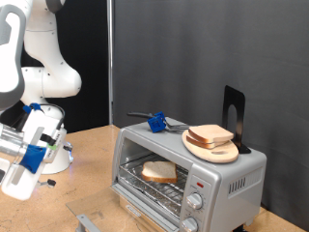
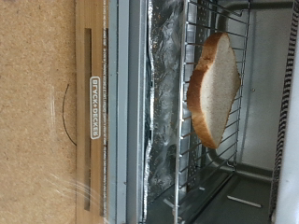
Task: Make a piece of toast with the oven
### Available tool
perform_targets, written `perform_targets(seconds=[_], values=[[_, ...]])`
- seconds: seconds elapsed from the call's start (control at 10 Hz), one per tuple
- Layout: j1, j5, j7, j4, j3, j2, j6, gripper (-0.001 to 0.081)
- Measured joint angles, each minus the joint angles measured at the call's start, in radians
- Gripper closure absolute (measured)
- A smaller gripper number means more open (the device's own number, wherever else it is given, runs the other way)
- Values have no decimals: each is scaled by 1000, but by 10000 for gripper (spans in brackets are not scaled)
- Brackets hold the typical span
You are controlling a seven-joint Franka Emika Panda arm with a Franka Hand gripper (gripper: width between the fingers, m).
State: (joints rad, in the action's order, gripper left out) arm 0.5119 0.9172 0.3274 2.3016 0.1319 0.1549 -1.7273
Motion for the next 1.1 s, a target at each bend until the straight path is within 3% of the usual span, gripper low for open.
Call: perform_targets(seconds=[0.7,1.1], values=[[-13,39,106,5,-50,174,-149,124],[-18,75,166,39,-88,223,-232,124]])
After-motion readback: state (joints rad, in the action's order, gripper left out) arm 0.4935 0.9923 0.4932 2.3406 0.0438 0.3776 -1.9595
